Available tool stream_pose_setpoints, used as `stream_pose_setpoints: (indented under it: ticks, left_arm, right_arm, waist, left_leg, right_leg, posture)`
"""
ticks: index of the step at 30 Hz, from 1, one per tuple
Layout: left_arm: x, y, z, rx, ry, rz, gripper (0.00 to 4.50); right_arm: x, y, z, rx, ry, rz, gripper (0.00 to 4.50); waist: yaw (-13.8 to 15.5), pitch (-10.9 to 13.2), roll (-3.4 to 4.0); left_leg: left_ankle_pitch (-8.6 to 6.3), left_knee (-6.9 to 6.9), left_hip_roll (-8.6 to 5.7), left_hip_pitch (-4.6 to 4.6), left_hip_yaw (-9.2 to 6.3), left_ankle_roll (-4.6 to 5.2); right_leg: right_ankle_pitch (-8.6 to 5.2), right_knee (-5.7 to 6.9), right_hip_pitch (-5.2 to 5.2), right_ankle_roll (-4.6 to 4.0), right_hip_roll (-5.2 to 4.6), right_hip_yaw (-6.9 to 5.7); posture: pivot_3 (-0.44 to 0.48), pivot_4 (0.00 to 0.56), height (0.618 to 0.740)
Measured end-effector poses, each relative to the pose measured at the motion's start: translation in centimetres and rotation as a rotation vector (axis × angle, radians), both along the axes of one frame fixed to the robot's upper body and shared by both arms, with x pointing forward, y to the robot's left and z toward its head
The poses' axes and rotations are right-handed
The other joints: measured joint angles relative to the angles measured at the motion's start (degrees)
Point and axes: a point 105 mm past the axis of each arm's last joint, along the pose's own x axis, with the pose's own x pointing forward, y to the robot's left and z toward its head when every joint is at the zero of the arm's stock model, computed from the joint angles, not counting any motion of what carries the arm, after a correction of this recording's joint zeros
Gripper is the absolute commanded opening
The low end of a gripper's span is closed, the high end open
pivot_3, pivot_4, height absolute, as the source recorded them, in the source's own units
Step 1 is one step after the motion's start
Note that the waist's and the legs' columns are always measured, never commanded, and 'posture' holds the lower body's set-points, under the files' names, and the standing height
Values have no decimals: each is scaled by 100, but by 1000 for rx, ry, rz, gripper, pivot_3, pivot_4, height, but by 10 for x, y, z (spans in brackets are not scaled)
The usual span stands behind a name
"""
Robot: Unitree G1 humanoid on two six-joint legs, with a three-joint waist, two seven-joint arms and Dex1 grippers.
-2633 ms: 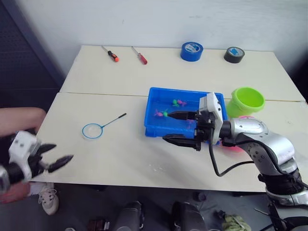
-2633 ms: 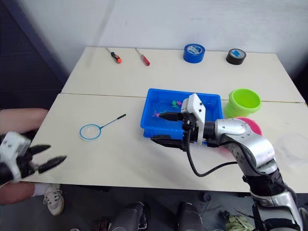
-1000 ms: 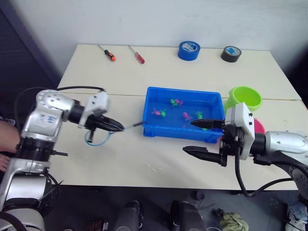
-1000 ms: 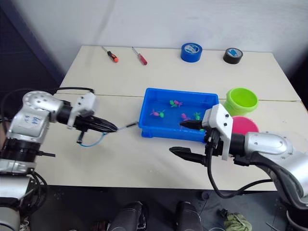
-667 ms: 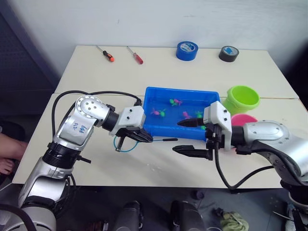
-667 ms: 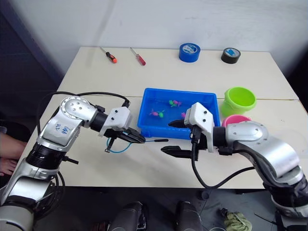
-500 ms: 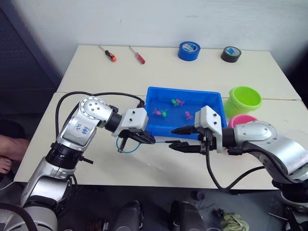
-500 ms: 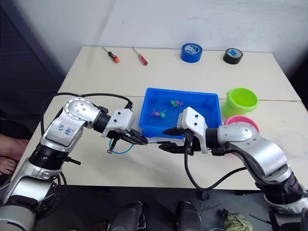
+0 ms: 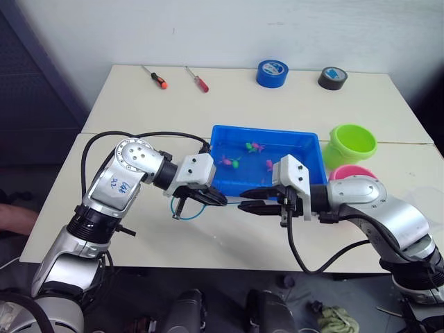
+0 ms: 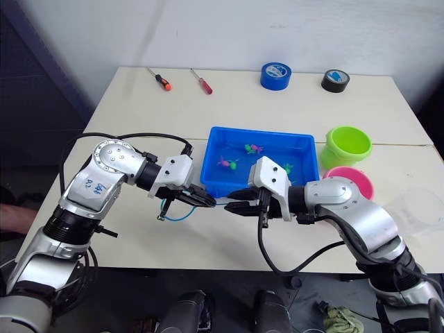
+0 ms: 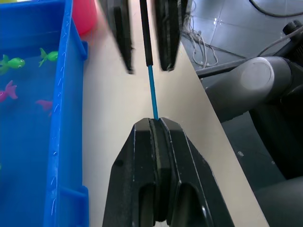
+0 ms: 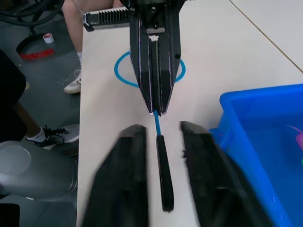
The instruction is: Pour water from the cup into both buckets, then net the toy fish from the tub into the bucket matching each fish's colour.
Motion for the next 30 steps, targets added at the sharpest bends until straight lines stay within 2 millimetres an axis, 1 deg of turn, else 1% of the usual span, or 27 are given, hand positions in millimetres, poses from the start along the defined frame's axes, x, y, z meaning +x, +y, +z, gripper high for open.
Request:
stream_pose_setpoints:
  ticks: [1,3,4,7,8,9,10,11,12,13,14,16,19,20,23,25,27,30]
  left_arm:
    - [0,0,1,-8,14,7,0]
    - [1,0,2,-25,40,21,689]
    - [1,-1,4,-40,49,22,879]
    - [-1,-1,18,-115,76,18,2112]
    - [0,2,25,-158,99,30,2450]
    - [0,9,34,-214,137,50,2967]
    - [-1,18,44,-271,176,76,3323]
    - [-1,24,50,-304,196,92,3760]
    - [-3,30,55,-337,208,106,4178]
    - [-4,33,57,-356,216,113,4476]
    - [-6,39,57,-380,229,132,4476]
    - [-5,52,45,-372,250,204,4476]
    - [-2,61,29,-337,238,274,4476]
    - [0,62,26,-325,223,288,4476]
    - [3,63,25,-313,171,305,4476]
    - [4,63,24,-309,153,316,4476]
    - [5,63,21,-307,147,327,4476]
    - [4,61,22,-305,131,326,4476]
  right_arm:
    - [0,-1,1,-5,-11,1,42]
    - [0,-1,2,-4,-20,6,0]
    - [-1,-1,2,-4,-20,6,0]
    - [-2,-5,6,0,-19,4,0]
    - [0,-12,11,-6,-28,-15,0]
    - [4,-24,21,-21,-52,-55,0]
    - [9,-38,35,-33,-90,-103,0]
    - [11,-46,48,-33,-130,-132,0]
    - [12,-52,57,-44,-163,-147,0]
    - [14,-58,61,-57,-174,-161,0]
    - [17,-68,63,-96,-195,-183,0]
    - [28,-91,65,-185,-245,-247,0]
    - [40,-112,60,-301,-309,-276,0]
    - [43,-116,55,-340,-332,-267,0]
    - [54,-126,38,-466,-391,-241,0]
    - [60,-134,32,-515,-418,-241,0]
    - [64,-135,30,-521,-429,-240,0]
    - [66,-133,27,-478,-381,-256,0]
  waist:
    - [-1,0,0]
    - [-6,0,0]
    - [-7,0,0]
    - [-5,2,3]
    - [-5,5,7]
    - [-6,5,8]
    - [-9,6,9]
    - [-11,6,9]
    - [-14,5,9]
    - [-20,5,9]
    - [-24,5,9]
    - [-29,6,10]
    - [-28,6,10]
    - [-22,6,10]
    - [-9,6,10]
    - [-17,7,11]
    - [-24,7,12]
    - [-28,7,12]
  left_leg:
    - [0,0,0,0,0,0]
    - [0,0,1,1,0,0]
    - [0,0,1,1,0,0]
    - [0,0,1,0,-1,0]
    - [0,1,0,-1,0,1]
    - [-1,3,0,-2,-1,1]
    - [-1,3,1,-1,-1,1]
    - [-1,2,3,2,-3,0]
    - [-2,1,4,4,-6,-2]
    - [-3,-6,4,10,-3,-3]
    - [-3,-6,4,11,-3,-4]
    - [-3,-8,3,12,3,-4]
    - [-3,-7,3,11,13,-4]
    - [-3,-6,1,10,17,-3]
    - [-3,-5,-1,9,20,-2]
    - [-3,-5,-1,8,21,-2]
    - [-3,-6,2,8,19,-3]
    - [-3,-5,4,9,18,-3]
  right_leg:
    - [0,1,0,0,0,0]
    - [0,2,0,0,0,0]
    - [0,3,0,0,0,0]
    - [0,1,0,0,0,1]
    - [0,0,0,0,-1,1]
    - [0,0,0,0,-1,1]
    - [0,0,0,0,-1,1]
    - [0,2,0,0,0,0]
    - [0,3,4,0,0,-1]
    - [0,2,5,0,1,2]
    - [0,2,6,0,1,2]
    - [0,-1,5,0,1,5]
    - [0,-6,4,0,2,12]
    - [0,-6,3,0,1,15]
    - [0,-12,3,0,0,21]
    - [0,-13,2,0,1,24]
    - [0,-10,1,0,2,23]
    - [0,-7,1,0,3,25]
  posture:
    - [0,150,740]
    - [0,150,740]
    - [0,150,740]
    - [0,150,740]
    - [0,150,740]
    - [0,150,740]
    - [0,150,740]
    - [0,150,740]
    - [0,150,740]
    - [0,150,740]
    - [0,150,740]
    - [0,150,740]
    - [0,150,740]
    - [0,150,740]
    - [0,150,740]
    - [0,150,740]
    - [0,150,740]
    - [0,150,740]
